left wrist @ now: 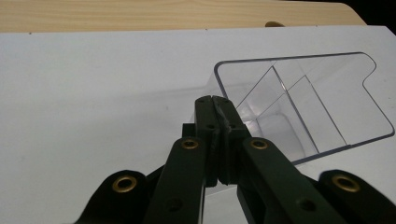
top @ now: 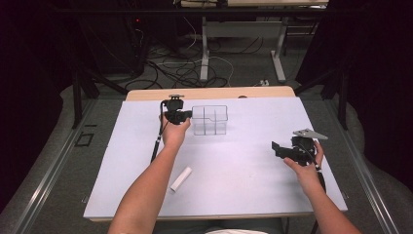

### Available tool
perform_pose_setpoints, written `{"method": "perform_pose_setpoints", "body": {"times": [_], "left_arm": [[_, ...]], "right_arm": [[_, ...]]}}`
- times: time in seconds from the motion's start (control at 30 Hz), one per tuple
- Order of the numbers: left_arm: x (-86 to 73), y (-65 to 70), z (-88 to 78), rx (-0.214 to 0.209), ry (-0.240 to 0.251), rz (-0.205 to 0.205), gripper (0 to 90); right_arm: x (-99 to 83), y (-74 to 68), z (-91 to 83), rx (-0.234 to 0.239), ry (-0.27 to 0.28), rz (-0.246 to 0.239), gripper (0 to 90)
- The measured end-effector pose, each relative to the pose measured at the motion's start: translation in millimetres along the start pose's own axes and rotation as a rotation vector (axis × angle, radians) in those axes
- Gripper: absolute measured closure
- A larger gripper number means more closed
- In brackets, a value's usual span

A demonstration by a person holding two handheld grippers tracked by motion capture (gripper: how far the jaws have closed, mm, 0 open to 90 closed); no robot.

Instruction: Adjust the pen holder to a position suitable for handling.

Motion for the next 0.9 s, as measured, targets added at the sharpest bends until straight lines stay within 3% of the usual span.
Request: {"method": "perform_pose_setpoints", "body": {"times": [0.43, 0.63, 0.9], "left_arm": [[-1.2, 1.7, 0.3, -0.029, -0.007, -0.005, 89.3], [-0.5, 1.1, -8.0, -0.026, -0.002, 0.035, 83.6], [-0.2, 2.8, -19.0, -0.037, 0.015, 0.055, 74.4]], "right_arm": [[-0.5, 0.7, 0.2, -0.001, 0.0, -0.004, 14.7], [-0.5, 2.5, -1.0, -0.003, 0.002, -0.001, 14.7], [-0.3, 1.0, -1.7, -0.003, 0.004, 0.005, 14.7]]}}
Point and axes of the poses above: each handheld gripper's, and its own axes: z roughly forward along the jaws, x roughly out of its top, y roughly to its right, the point moved 4 cm from there along z, roughly forward along the jaws, and after that the axes turned 1 degree about -y, right-handed, at the moved point
